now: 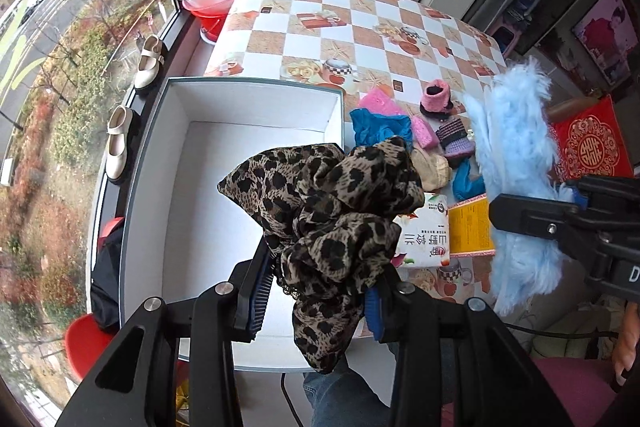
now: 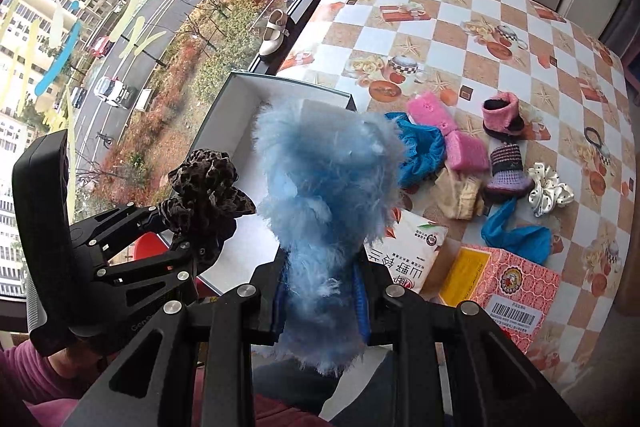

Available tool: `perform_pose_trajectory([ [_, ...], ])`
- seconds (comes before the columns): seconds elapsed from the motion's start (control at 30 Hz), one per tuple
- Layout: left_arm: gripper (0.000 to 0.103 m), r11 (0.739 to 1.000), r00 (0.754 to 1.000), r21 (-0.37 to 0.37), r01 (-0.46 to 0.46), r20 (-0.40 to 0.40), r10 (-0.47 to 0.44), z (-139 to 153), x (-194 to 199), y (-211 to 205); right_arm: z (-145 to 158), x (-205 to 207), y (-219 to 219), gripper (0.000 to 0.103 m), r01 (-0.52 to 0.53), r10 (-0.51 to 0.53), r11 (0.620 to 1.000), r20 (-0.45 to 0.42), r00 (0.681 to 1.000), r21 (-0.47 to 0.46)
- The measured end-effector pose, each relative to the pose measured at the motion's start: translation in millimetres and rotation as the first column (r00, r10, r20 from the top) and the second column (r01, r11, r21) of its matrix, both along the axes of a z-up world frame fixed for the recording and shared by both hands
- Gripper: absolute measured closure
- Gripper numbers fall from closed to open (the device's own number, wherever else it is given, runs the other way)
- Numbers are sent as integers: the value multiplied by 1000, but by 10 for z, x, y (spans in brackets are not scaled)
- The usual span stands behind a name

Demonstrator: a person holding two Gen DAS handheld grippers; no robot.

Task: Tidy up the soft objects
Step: 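Carry the leopard scrunchie and blue duster over the white box with both tools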

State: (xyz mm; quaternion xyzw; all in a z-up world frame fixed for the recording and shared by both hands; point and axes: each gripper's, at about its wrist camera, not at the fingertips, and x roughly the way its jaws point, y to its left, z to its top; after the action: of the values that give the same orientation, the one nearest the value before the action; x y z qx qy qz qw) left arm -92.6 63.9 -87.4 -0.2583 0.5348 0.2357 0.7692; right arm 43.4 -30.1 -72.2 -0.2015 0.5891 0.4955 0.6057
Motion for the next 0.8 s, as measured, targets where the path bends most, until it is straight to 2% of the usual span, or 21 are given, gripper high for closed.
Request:
perform_pose_trajectory([
  [0.37, 61, 994, 994, 15, -111, -17, 111, -77, -211, 208, -10, -158, 287, 76, -73, 73, 997, 9, 997, 6],
  [0.8, 60, 966, 963, 7, -259, -69, 259, -330, -589, 410, -121, -451, 637, 76, -208, 208, 977, -3, 978, -34],
])
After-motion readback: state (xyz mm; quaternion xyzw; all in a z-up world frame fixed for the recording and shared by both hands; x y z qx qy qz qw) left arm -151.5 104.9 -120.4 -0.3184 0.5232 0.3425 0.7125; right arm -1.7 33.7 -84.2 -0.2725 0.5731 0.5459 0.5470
